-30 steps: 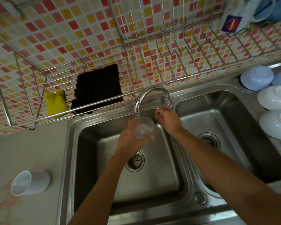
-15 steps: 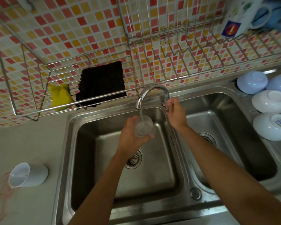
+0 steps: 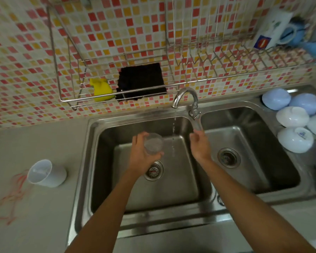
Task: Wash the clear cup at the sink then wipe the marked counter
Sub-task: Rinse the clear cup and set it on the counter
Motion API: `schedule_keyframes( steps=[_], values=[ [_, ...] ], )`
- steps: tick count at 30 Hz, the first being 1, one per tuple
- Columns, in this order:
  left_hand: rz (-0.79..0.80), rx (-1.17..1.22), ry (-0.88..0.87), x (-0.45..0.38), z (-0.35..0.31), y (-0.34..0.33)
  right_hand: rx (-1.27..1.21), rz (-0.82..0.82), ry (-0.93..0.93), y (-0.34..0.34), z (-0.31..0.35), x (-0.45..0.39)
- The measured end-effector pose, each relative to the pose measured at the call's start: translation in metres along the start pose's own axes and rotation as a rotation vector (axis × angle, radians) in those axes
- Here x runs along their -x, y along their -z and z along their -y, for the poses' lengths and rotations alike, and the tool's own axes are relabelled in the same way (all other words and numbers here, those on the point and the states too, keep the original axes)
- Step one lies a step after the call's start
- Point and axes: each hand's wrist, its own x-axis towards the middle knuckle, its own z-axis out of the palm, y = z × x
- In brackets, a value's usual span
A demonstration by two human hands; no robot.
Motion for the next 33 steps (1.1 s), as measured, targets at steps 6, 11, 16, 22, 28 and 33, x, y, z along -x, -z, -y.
schedule_keyframes(
  steps=[6, 11, 16, 22, 28, 33],
  values=[
    [0.123, -0.096, 0.077, 0.042, 0.046, 0.016, 0.209, 0.256, -0.004, -0.050, -0.048, 0.106],
    [0.294, -0.348, 0.161, 0.070, 0.077, 0.020, 0.458, 0.347, 0.070, -0.082, -0.064, 0.160],
    [0.342, -0.493, 0.055, 0.084, 0.100, 0.026, 0.591, 0.298, 0.119, -0.094, -0.060, 0.175],
    [0.362, -0.778, -0.109, 0.085, 0.115, 0.028, 0.669, 0.231, 0.133, -0.101, -0.062, 0.178],
    [0.429, -0.996, -0.210, 0.087, 0.125, 0.027, 0.691, 0.237, 0.134, -0.101, -0.060, 0.179],
    [0.454, -1.056, -0.276, 0.093, 0.126, 0.030, 0.700, 0.234, 0.144, -0.100, -0.057, 0.179]
  ],
)
